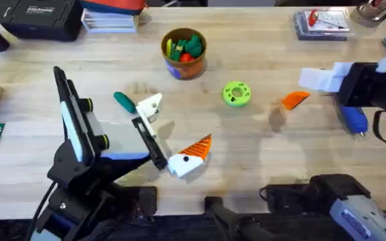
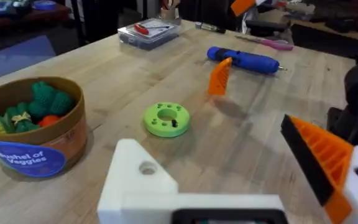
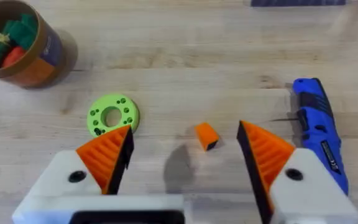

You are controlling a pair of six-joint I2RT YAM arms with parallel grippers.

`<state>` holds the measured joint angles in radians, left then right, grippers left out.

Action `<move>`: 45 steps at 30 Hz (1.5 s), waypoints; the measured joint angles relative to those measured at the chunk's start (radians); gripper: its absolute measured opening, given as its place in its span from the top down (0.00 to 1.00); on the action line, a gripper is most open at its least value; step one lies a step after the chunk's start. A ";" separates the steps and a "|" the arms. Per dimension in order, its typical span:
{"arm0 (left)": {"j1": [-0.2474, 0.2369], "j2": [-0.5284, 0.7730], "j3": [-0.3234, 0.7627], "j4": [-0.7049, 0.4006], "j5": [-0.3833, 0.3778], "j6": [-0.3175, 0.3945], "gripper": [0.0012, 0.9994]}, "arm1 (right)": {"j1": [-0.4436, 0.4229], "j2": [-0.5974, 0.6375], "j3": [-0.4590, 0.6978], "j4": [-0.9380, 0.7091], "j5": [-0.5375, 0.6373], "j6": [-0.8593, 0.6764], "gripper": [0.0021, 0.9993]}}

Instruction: Pick up the gripper from the table and insert it into the empty holder that is missing its gripper. Then pick up a screw, insert it into the mounting hole, and use the screwdriver to tighten it. Finally, clean up the table by picking up the vegetable and placing it into the bucket.

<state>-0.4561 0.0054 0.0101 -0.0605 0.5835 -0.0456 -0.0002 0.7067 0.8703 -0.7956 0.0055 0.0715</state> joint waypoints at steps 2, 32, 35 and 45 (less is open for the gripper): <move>0.000 0.000 0.000 0.000 0.000 0.000 0.01 | 0.000 0.000 0.000 0.000 0.000 0.000 0.01; 0.000 0.000 0.000 0.001 -0.004 0.000 0.01 | 0.000 0.140 0.060 -0.183 -0.067 -0.155 0.01; 0.000 0.000 0.000 0.001 -0.004 0.000 0.01 | 0.000 0.240 0.081 -0.198 -0.062 -0.231 0.01; 0.000 0.000 0.000 0.000 -0.004 0.000 0.01 | -0.013 0.475 0.083 -0.109 0.009 -0.324 0.01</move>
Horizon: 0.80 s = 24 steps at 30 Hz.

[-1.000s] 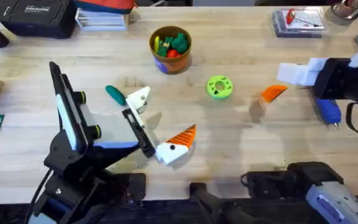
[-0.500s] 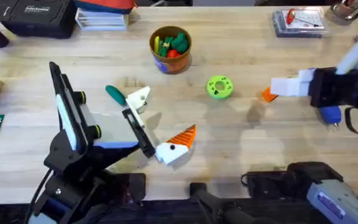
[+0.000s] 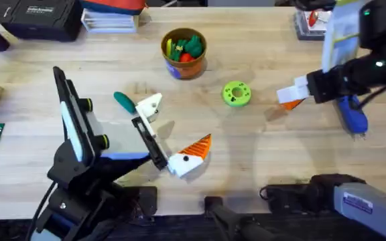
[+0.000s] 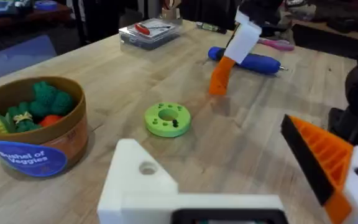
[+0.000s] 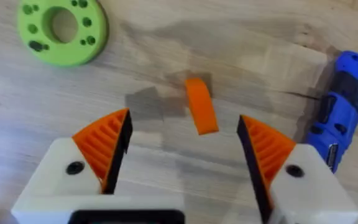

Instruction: Pick up the gripper from the table and insert it into the empty holder that is missing its gripper. Then pick up a screw, insert it into the mounting hole, and use the screwdriver to tighten it. Finally, clean up the table by picking up the vegetable and placing it into the bucket.

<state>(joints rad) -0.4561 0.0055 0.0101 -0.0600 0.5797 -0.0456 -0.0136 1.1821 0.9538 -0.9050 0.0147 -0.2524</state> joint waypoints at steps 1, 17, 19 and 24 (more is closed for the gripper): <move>0.000 0.000 0.000 0.000 0.000 0.000 0.01 | -0.003 0.023 0.001 0.006 0.003 -0.010 0.01; 0.000 0.000 0.000 0.000 0.000 0.000 0.01 | -0.004 0.199 0.001 0.021 0.027 -0.085 0.23; 0.000 0.000 0.000 0.000 0.000 0.000 0.01 | -0.006 0.199 0.001 0.021 0.030 -0.086 0.30; 0.000 0.000 0.000 0.000 0.000 0.000 0.01 | -0.032 0.199 0.001 0.025 0.033 -0.089 0.38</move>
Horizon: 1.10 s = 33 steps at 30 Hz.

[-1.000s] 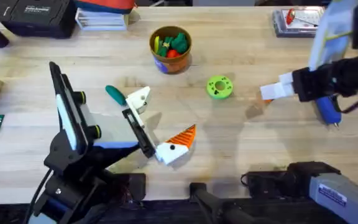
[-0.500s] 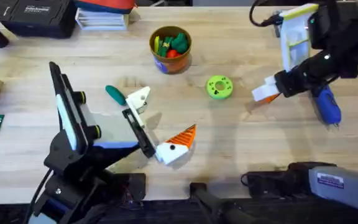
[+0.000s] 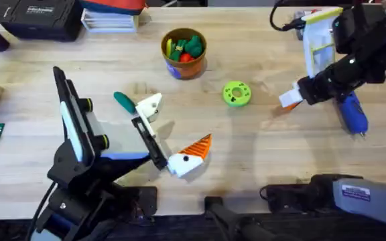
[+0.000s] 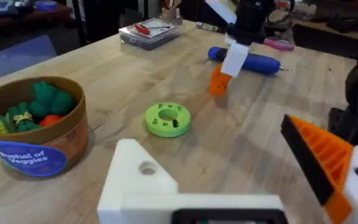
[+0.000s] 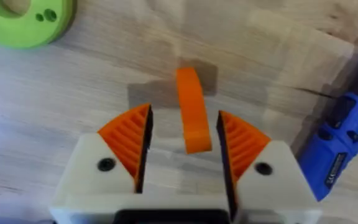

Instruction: Pick up the gripper from the table and insert it into the empty holder that is missing its gripper. Then pick up a screw, insert it into the mounting hole, and use the screwdriver to tighten it. Finally, clean up the table by picking up the vegetable and placing it into the bucket.

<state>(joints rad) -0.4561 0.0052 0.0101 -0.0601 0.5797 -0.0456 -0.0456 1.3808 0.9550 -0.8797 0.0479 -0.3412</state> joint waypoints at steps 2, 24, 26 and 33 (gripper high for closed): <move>0.000 0.000 0.000 0.000 0.000 0.000 0.01 | -0.009 0.000 0.000 0.006 0.000 0.000 0.43; 0.000 0.000 0.000 0.000 0.000 0.000 0.01 | -0.013 -0.240 0.033 -0.068 -0.040 0.024 0.99; 0.000 0.000 0.000 0.000 0.000 0.000 0.01 | -0.013 -0.481 0.041 -0.092 -0.070 0.054 0.99; 0.000 0.000 0.000 0.000 0.000 0.000 0.01 | -0.013 -0.801 -0.045 -0.028 -0.323 0.194 0.99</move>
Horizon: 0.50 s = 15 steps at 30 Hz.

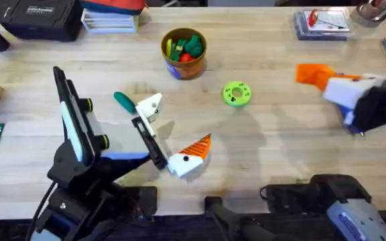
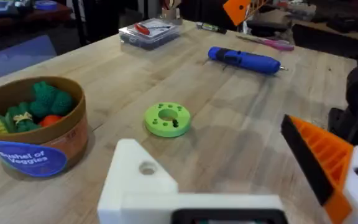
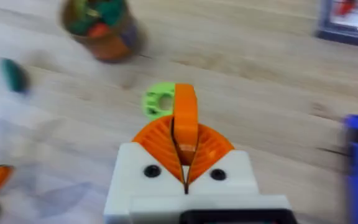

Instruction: Pick up the gripper from the table and insert it into the empty holder that is missing its gripper. Then pick up a screw, insert it into the mounting hole, and use the screwdriver to tighten it. Finally, clean up the table by picking up the vegetable and placing it into the bucket.

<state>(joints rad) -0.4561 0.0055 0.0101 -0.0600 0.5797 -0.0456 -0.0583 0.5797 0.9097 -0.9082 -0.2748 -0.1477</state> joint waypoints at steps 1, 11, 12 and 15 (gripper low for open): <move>0.000 0.000 0.000 0.000 0.000 0.000 0.01 | 0.000 -0.023 -0.034 0.029 -0.054 0.029 0.99; 0.000 0.000 0.000 0.000 0.000 0.000 0.01 | 0.009 -0.049 -0.429 0.458 -0.479 0.613 0.99; 0.000 0.000 0.000 0.000 0.000 0.000 0.01 | 0.018 -0.049 -0.452 0.486 -0.494 0.667 0.99; 0.000 0.000 0.000 0.000 0.000 0.000 0.01 | 0.101 -0.048 -0.502 0.577 -0.523 0.873 0.99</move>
<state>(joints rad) -0.4561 0.0051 0.0101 -0.0600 0.5797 -0.0456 0.0430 0.5320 0.4080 -0.3309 -0.7976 0.7249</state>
